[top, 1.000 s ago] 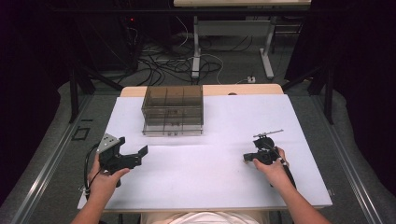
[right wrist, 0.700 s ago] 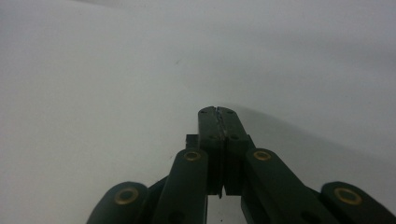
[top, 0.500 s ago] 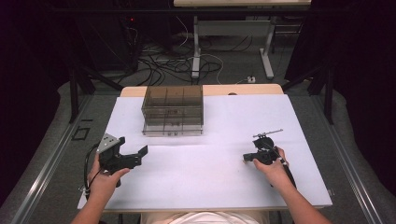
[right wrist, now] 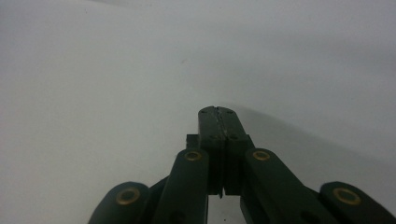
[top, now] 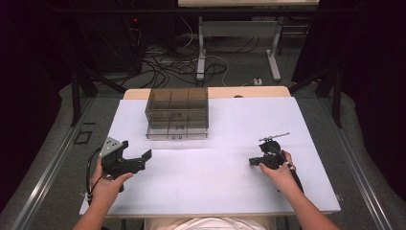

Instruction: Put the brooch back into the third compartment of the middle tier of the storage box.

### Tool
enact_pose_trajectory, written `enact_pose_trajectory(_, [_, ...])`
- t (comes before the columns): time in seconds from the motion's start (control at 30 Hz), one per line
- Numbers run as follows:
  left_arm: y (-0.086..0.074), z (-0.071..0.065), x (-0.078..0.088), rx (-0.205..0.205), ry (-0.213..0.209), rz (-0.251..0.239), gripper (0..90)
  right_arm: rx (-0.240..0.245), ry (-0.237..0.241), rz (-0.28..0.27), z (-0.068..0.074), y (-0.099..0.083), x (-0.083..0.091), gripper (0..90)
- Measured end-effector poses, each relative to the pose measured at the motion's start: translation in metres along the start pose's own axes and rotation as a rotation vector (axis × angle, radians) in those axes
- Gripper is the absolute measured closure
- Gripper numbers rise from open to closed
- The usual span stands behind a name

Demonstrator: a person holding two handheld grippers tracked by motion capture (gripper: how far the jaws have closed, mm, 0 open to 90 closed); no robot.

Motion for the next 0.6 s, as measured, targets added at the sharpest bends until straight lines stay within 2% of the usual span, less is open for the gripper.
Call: enact_pose_trajectory(0.6, [0.0000,-0.0003,0.0003,0.004,-0.005,0.000,0.5,-0.004,0.004,-0.054,0.0039,0.0035,0.0101,90.0])
Point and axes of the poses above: each handheld gripper's, and its own axes: x roughly backward along the jaws, y roughly out of its top, z roughly to its left, the point moved 8 cm from there along -x, roughly forward along the jaws, and after that the axes turned 13 degrees about z, right-handed, at the moved point
